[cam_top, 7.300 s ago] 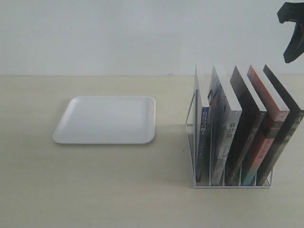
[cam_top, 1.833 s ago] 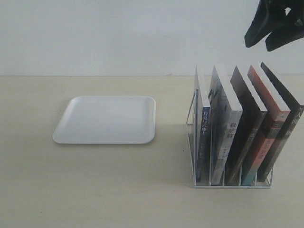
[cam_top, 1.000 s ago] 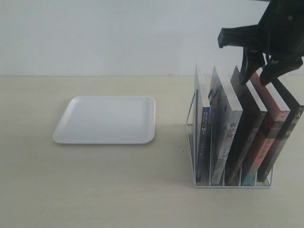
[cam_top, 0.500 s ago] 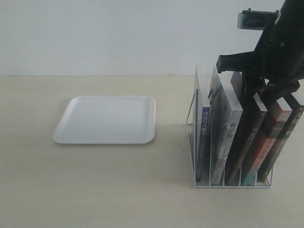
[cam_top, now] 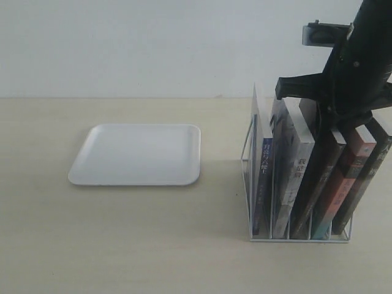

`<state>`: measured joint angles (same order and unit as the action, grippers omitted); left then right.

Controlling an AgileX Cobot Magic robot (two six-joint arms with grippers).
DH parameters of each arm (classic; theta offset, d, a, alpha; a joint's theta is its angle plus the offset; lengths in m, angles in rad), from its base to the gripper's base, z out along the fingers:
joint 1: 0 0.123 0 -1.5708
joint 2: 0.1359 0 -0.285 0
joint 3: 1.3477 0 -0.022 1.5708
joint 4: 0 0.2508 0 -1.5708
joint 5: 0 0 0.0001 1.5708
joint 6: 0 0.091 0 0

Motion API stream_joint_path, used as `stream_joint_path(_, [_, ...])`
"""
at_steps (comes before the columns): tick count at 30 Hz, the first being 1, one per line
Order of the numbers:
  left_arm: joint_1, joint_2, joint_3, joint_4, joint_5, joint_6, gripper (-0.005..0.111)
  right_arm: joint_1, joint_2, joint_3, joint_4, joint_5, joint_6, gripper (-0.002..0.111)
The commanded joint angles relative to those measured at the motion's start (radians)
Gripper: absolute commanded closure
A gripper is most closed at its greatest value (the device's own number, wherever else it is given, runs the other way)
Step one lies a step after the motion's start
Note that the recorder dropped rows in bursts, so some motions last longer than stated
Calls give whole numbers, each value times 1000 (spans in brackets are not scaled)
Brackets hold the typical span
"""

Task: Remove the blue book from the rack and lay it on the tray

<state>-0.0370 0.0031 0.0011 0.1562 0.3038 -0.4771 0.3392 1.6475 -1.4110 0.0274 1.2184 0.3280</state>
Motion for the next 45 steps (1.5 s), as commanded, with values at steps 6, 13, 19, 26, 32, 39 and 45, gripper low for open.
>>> stream_joint_path(6, [1, -3, -1, 0, -11, 1, 103, 1, -68, -122, -16, 3, -16, 108])
stream_joint_path(13, [1, -3, -1, 0, -11, 1, 103, 1, -111, -174, -14, 3, -16, 108])
stream_joint_path(19, [1, -3, -1, 0, -11, 1, 103, 1, -111, -172, -14, 3, -26, 108])
stream_joint_path(26, [1, -3, -1, 0, -11, 1, 103, 1, -111, -172, -14, 3, -28, 108])
stream_joint_path(32, [1, -3, -1, 0, -11, 1, 103, 1, -93, -150, -14, 3, -26, 108])
stream_joint_path(39, [1, -3, -1, 0, -11, 1, 103, 1, -26, -71, -41, 3, -23, 108])
stream_joint_path(45, [1, -3, -1, 0, -11, 1, 103, 1, -18, -71, -36, 3, -23, 108])
